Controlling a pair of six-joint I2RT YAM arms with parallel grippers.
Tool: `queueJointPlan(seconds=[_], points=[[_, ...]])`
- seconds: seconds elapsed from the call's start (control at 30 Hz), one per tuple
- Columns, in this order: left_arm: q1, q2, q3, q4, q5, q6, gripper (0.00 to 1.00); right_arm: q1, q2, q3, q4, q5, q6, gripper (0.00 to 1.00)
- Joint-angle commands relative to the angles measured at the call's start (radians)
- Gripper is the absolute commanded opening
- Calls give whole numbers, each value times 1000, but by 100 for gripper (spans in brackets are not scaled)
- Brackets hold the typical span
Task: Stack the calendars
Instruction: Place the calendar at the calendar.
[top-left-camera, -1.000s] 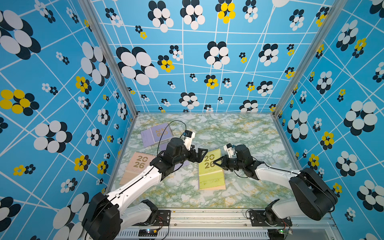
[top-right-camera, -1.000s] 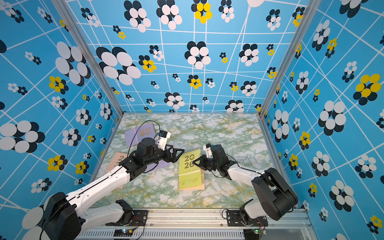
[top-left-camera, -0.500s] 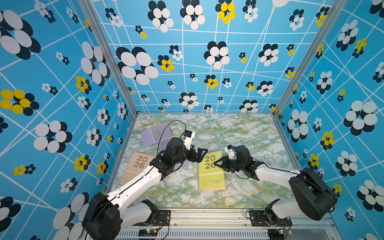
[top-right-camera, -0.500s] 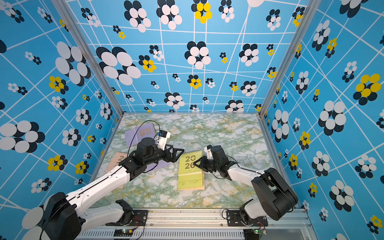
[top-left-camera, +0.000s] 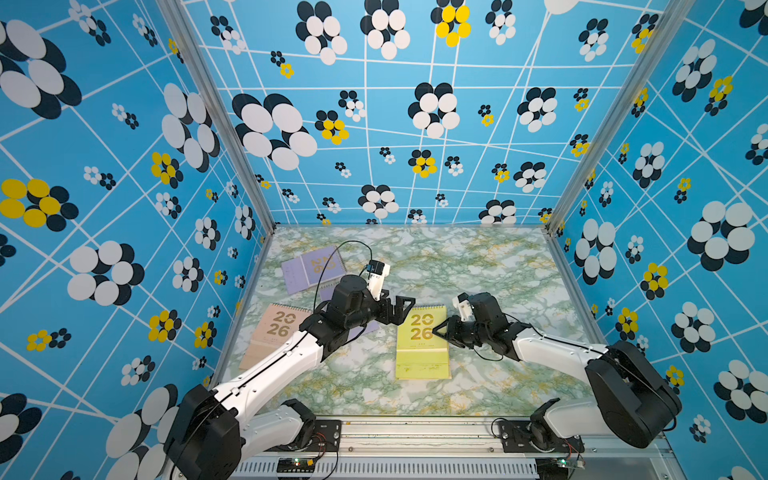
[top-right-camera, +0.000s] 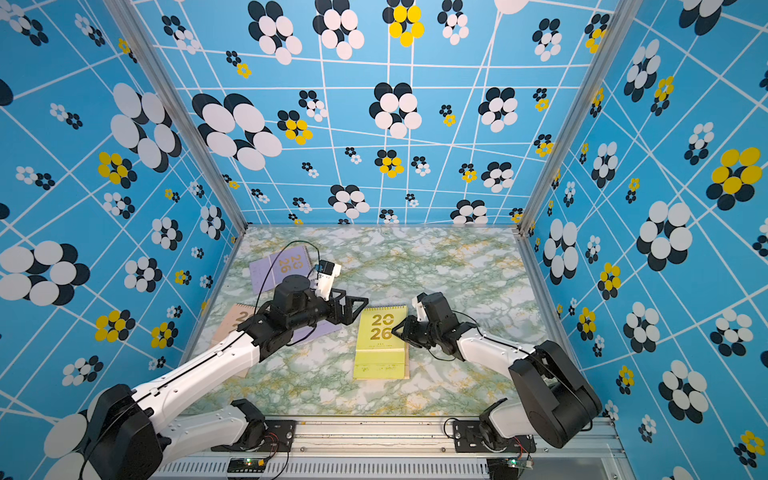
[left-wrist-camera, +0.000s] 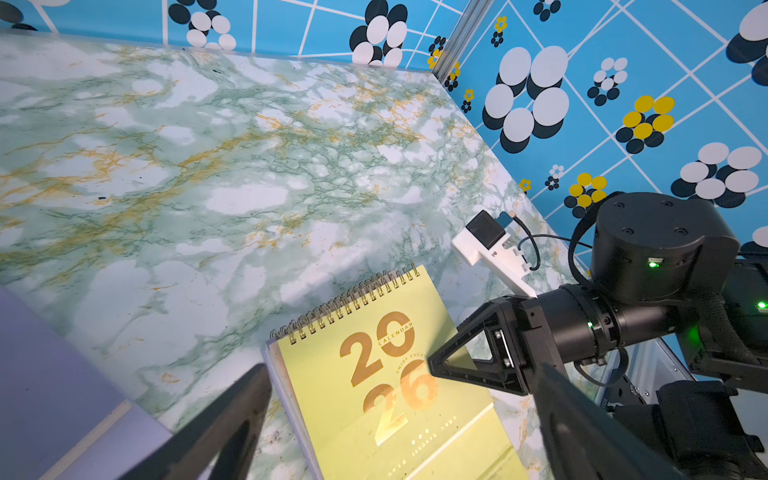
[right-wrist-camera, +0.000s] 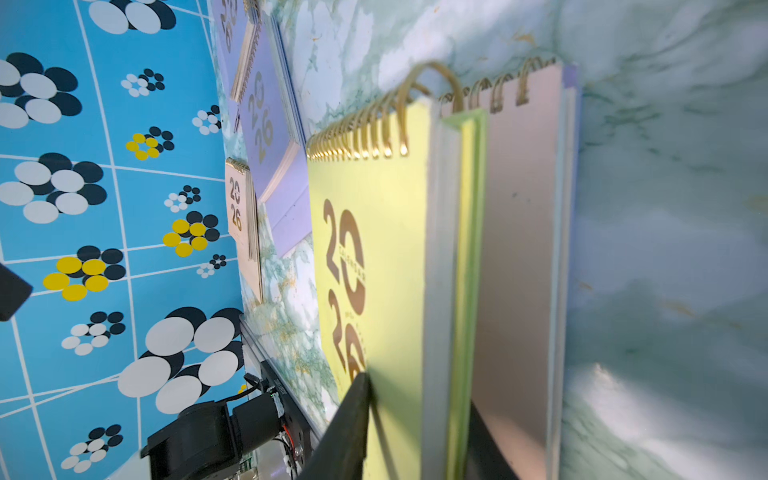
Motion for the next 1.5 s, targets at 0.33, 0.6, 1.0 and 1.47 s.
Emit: queueJointPlan(seconds=[0.33,0.6,1.0,1.47], points=[[12,-31,-32,9,8,1,99,5,-4,39,-65,58,-31,21],[12,-46,-36,-10,-1,5,100,-3,7,34,-68,61,-34,15],[12,-37,-56,-15,-11,-10,100,-23,-21,4,-116,92,-45,21],[10,-24,-103,2,-24,-42,100,-30,7,16,-149,98,-59,35]])
